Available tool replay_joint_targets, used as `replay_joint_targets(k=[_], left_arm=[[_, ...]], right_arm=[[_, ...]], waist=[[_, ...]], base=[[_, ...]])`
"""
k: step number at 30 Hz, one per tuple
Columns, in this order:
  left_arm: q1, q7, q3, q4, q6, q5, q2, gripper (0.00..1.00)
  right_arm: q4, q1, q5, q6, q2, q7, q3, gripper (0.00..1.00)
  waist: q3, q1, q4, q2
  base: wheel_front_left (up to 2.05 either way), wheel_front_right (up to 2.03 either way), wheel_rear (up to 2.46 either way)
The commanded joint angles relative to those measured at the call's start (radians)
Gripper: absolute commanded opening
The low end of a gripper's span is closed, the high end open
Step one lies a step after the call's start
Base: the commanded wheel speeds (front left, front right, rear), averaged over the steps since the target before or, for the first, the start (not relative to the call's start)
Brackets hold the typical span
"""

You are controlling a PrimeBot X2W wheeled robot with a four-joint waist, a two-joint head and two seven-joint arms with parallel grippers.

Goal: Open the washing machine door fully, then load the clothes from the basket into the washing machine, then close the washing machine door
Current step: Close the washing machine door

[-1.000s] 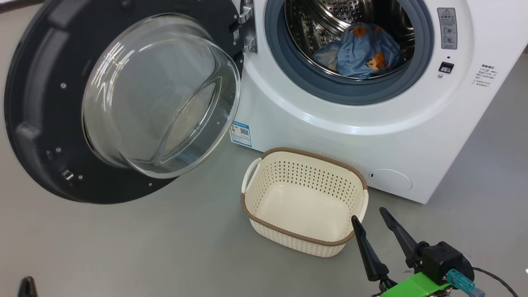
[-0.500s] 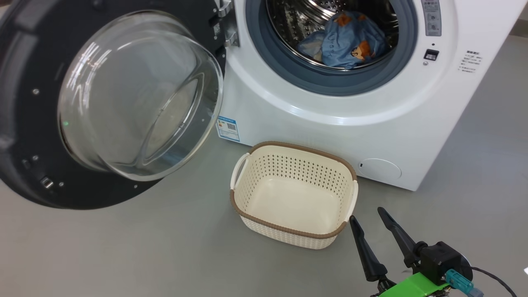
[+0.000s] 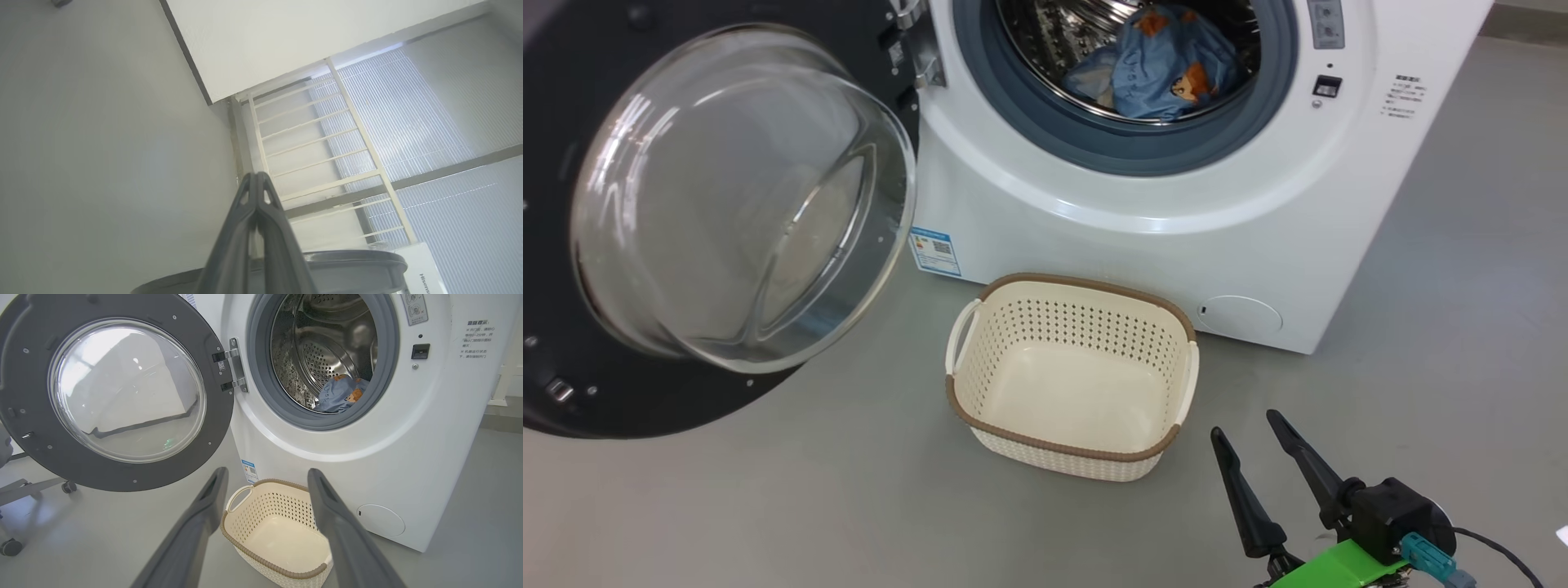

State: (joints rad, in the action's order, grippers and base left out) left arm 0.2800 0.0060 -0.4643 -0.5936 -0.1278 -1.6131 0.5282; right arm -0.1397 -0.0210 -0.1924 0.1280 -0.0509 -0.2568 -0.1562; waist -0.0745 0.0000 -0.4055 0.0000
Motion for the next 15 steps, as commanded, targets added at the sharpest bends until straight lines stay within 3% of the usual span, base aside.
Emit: replay_joint_targets(k=[1,6,10,15], left_arm=[[0.075,0.043,-0.064,-0.028,-0.003,-0.048,0.091,0.00],[0.150,0.162,-0.129,-0.113,-0.003,-0.133,0.135,0.00],[0.182,0.226,-0.152,-0.193,-0.003,-0.136,0.174,0.00],[0.211,0.292,-0.167,-0.222,-0.003,-0.148,0.183,0.00]], right_arm=[[0.027,-0.027,0.014,0.003,0.001,-0.005,-0.032,1.00],[0.031,-0.035,0.031,0.003,0.001,-0.005,-0.030,1.00],[0.035,-0.046,0.050,0.003,0.001,-0.005,-0.039,1.00],[0.037,-0.057,0.067,0.003,0.001,-0.005,-0.043,1.00]], waist=[[-0.014,0.0000,0.020,0.0000],[-0.041,0.0000,0.047,0.0000],[-0.069,0.0000,0.078,0.0000],[-0.094,0.0000,0.105,0.0000]], base=[[0.00,0.00,0.00],[0.00,0.00,0.00],[0.00,0.00,0.00],[0.00,0.00,0.00]])
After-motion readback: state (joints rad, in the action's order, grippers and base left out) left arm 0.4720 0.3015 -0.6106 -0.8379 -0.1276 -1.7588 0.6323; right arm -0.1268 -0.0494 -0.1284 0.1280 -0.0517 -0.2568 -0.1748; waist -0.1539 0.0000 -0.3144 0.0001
